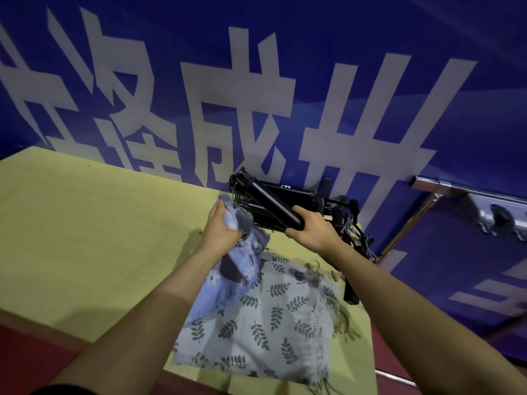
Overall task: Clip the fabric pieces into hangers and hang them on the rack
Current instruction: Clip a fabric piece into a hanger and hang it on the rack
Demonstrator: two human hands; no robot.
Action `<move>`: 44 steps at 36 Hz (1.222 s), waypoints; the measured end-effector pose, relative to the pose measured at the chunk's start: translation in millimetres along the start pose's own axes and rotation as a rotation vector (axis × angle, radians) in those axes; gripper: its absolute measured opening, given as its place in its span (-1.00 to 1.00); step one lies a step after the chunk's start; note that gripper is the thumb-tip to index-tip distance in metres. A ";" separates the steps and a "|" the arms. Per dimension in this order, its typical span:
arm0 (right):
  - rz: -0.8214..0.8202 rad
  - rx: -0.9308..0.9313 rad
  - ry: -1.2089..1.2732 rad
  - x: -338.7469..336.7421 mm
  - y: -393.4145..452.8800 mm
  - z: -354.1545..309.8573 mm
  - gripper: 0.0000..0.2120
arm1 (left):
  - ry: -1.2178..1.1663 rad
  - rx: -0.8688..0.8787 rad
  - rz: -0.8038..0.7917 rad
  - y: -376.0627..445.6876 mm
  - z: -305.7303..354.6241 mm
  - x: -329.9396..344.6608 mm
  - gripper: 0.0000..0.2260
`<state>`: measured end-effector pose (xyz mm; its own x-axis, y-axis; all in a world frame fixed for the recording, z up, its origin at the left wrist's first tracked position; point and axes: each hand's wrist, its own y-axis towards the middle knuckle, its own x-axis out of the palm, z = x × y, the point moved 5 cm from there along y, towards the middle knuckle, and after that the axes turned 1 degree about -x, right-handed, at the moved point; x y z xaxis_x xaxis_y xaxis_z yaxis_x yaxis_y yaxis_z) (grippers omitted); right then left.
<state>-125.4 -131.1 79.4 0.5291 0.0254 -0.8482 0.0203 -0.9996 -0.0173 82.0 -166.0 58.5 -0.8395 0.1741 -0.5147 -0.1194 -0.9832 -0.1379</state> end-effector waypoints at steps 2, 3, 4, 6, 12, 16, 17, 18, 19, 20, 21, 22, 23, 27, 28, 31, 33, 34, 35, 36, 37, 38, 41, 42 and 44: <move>-0.012 0.001 0.099 3.2 -6.5 2.8 -0.64 | -0.007 -0.005 0.014 -2.4 -2.2 -2.7 -0.23; -0.006 0.002 0.125 4.4 -9.4 4.9 -0.64 | -0.011 -0.011 0.017 -3.4 -3.8 -4.1 -0.23; 0.006 0.002 0.138 4.6 -13.2 6.3 -0.63 | -0.015 -0.022 0.015 -5.7 -5.7 -5.6 -0.23; 0.023 0.012 0.182 3.8 -18.1 8.1 -0.58 | -0.026 -0.044 0.003 -9.4 -8.3 -7.9 -0.23; -0.079 0.000 0.264 10.3 -22.9 4.7 -0.57 | -0.026 0.000 0.015 -20.3 1.3 -14.4 -0.23; -0.204 -0.022 0.063 18.5 -26.3 -0.9 -0.71 | -0.049 0.082 0.053 -25.9 8.4 -21.0 -0.23; -0.227 -0.032 -0.009 19.9 -27.3 -2.9 -0.72 | -0.036 0.101 0.065 -27.1 10.3 -22.9 -0.25; -0.240 -0.041 -0.077 20.5 -27.9 -4.9 -0.73 | -0.014 0.120 0.069 -28.5 12.6 -24.0 -0.26; -0.245 -0.053 -0.137 21.0 -28.1 -6.7 -0.75 | 0.014 0.134 0.062 -29.6 14.4 -24.3 -0.26; -0.246 -0.067 -0.190 21.4 -27.7 -8.5 -0.77 | 0.045 0.147 0.050 -30.7 15.7 -24.5 -0.26; -0.242 -0.082 -0.238 21.5 -26.8 -10.0 -0.79 | 0.083 0.162 0.037 -30.8 16.3 -24.2 -0.26; -0.238 -0.100 -0.287 21.3 -25.9 -12.7 -0.79 | 0.118 0.184 0.028 -31.6 17.3 -24.2 -0.26; -0.231 -0.115 -0.340 20.6 -24.9 -15.6 -0.77 | 0.150 0.212 0.020 -32.1 18.4 -23.4 -0.26; -0.156 -0.215 -0.548 15.6 -16.7 -30.0 -0.69 | 0.314 0.281 -0.039 -37.5 28.9 -14.1 -0.23; -0.137 -0.248 -0.604 14.4 -15.1 -34.5 -0.69 | 0.379 0.286 -0.040 -38.2 31.2 -10.8 -0.23; -0.062 -0.359 -0.776 9.2 -7.7 -46.2 -0.65 | 0.602 0.361 0.026 -40.6 42.4 -3.2 -0.29; 0.047 -0.468 -0.871 1.5 -3.2 -57.3 -0.66 | 0.693 0.417 0.055 -41.0 49.2 2.3 -0.35; 0.120 -0.532 -0.930 -3.5 -2.0 -64.6 -0.69 | 0.693 0.416 0.048 -40.3 51.1 4.7 -0.39; 0.168 -0.569 -0.963 -8.7 -2.4 -71.0 -0.72 | 0.676 0.402 0.036 -38.4 52.8 6.8 -0.43; 0.202 -0.607 -0.961 -12.7 -2.8 -76.0 -0.74 | 0.657 0.383 0.031 -36.4 53.5 8.8 -0.48; 0.230 -0.652 -0.952 -16.1 -2.2 -79.2 -0.75 | 0.642 0.371 0.041 -34.6 55.2 10.2 -0.55; 0.267 -0.696 -0.949 -19.3 -1.3 -81.4 -0.78 | 0.625 0.361 0.067 -32.3 57.5 10.9 -0.64; 0.466 -0.838 -0.931 -29.8 -4.0 -88.4 -0.89 | 0.564 0.321 0.147 -28.8 63.0 10.4 -0.82; 0.517 -0.864 -0.936 -32.6 -5.3 -89.2 -0.86 | 0.544 0.311 0.163 -27.8 64.5 10.3 -0.82; 0.567 -0.871 -0.938 -34.6 -8.3 -87.1 -0.71 | 0.507 0.298 0.190 -25.5 66.4 8.4 -0.79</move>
<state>-69.9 -122.9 155.0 -0.1072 -0.7361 -0.6684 0.6941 -0.5367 0.4797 42.8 -143.0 113.9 -0.5133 -0.0738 -0.8550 -0.1966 -0.9597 0.2009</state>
